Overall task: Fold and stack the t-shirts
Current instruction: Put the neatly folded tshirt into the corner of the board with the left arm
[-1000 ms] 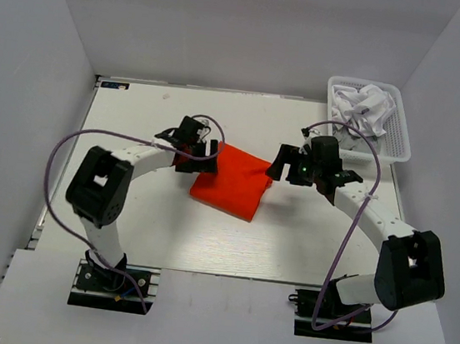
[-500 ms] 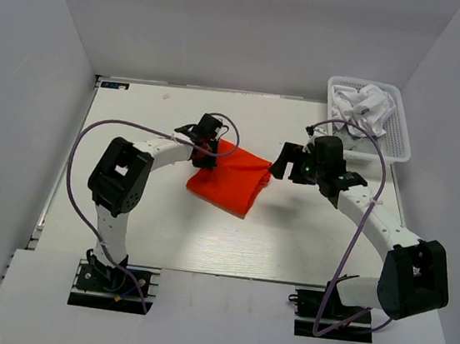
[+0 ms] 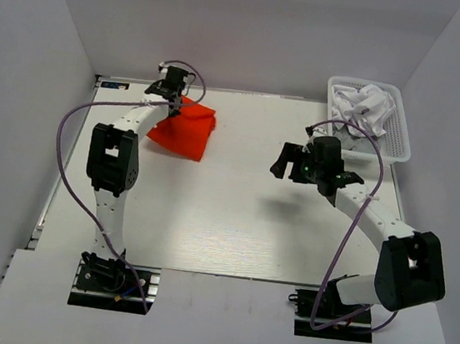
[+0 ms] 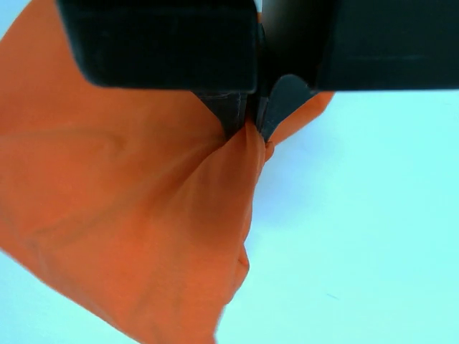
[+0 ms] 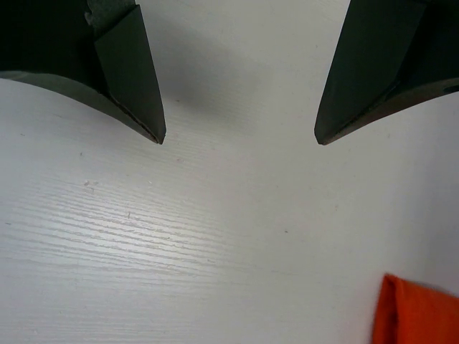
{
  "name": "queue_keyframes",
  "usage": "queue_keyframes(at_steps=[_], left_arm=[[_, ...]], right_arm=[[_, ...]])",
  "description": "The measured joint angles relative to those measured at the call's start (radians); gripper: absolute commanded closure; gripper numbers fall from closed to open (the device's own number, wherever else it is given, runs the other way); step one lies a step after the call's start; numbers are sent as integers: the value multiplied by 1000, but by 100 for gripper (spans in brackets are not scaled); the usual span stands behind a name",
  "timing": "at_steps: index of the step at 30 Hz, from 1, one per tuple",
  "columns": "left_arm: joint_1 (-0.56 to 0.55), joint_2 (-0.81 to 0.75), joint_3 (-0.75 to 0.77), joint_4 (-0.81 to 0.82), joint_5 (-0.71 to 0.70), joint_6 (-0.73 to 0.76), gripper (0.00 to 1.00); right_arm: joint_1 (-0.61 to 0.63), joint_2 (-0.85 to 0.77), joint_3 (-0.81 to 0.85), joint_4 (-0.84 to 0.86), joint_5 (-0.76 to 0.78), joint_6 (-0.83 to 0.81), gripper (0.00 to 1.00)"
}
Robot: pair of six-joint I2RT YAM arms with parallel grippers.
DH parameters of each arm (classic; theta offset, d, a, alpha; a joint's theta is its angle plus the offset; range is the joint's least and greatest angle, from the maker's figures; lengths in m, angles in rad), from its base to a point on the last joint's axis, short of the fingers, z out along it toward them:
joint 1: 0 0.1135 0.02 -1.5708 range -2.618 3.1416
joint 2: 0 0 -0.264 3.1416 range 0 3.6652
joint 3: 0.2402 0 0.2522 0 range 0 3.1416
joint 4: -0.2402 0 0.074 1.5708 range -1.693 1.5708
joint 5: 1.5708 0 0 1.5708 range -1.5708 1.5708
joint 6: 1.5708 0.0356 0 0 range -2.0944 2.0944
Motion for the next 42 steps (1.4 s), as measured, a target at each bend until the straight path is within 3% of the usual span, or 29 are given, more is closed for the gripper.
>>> queue_keyframes(at_steps=[10, 17, 25, 26, 27, 29, 30, 39, 42], left_arm=[[251, 215, 235, -7, -84, 175, 100], [332, 311, 367, 44, -115, 272, 100], [383, 351, 402, 89, -110, 315, 100], [386, 353, 402, 90, -117, 316, 96], [388, 353, 402, 90, -123, 317, 63], [396, 353, 403, 98, -144, 321, 26], [399, 353, 404, 113, -155, 331, 0], [394, 286, 443, 117, -189, 270, 0], [372, 93, 265, 112, -53, 158, 0]], right_arm=[[-19, 155, 103, -1, 26, -3, 10], [-32, 158, 106, -2, 31, -2, 10], [-39, 158, 106, -2, 33, 1, 10], [-39, 158, 106, -2, 33, 2, 10], [-39, 158, 106, -2, 33, 2, 10], [-40, 158, 106, -2, 33, 2, 10], [-39, 158, 106, -2, 32, 2, 10], [-40, 150, 101, 16, 9, 11, 10], [-40, 125, 79, 39, 0, 23, 10]])
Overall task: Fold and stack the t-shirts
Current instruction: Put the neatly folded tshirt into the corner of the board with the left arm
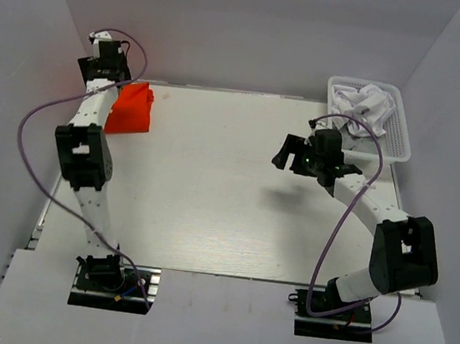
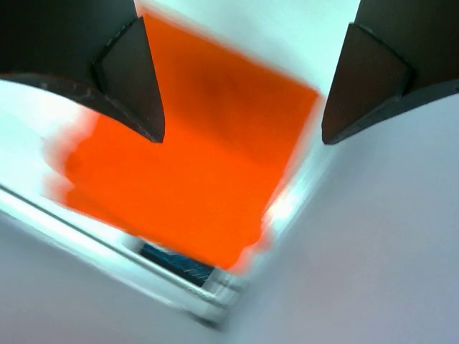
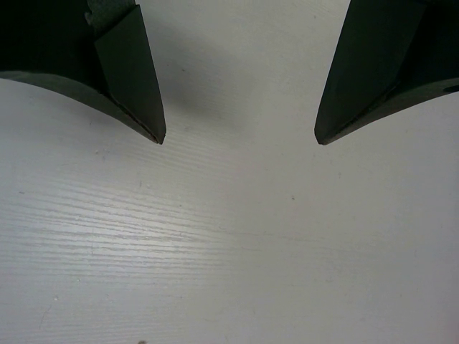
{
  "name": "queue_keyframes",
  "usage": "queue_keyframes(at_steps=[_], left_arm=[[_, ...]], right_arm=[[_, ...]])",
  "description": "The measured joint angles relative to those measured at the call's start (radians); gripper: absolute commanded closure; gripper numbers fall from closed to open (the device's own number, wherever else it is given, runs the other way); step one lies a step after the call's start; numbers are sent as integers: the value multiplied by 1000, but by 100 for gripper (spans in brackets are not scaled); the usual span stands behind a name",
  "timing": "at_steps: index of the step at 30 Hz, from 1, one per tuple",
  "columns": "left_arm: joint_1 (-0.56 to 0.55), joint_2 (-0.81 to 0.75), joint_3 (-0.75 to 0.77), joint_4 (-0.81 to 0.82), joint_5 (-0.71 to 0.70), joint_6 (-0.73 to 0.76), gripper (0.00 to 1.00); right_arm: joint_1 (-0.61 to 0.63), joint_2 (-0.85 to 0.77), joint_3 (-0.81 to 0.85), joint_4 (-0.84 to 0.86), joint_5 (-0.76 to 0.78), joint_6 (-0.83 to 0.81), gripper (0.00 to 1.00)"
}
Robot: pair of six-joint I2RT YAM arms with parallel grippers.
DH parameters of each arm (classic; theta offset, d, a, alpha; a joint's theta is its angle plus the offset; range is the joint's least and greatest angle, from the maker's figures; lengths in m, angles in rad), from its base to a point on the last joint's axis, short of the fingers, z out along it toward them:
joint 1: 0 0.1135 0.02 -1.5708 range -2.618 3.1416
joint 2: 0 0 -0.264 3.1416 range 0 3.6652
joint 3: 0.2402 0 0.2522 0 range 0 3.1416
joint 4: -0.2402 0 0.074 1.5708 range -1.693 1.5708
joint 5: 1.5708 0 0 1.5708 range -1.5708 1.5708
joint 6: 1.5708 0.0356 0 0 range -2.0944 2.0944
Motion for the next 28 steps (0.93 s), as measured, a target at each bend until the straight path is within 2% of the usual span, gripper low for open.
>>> queue_keyframes(at_steps=[4, 7, 10, 15, 19, 28], left_arm=[[-69, -455, -533, 187, 215, -151, 0], [-175, -765, -878, 318, 320, -274, 0], [-274, -891, -1078, 393, 412, -380, 0], [-399, -835, -1150, 331, 466, -452, 0], [-474, -893, -1229, 263, 465, -465, 0], [-509, -1011, -1286, 169, 406, -479, 0]], right_arm=[[0, -37, -40, 14, -23, 11, 10], [0, -68, -77, 18, -50, 14, 10], [1, -116, -142, 24, -88, 24, 10], [1, -131, -185, 37, -145, 31, 10], [1, -133, -209, 66, -176, 37, 10], [1, -136, -235, 106, -212, 39, 10]])
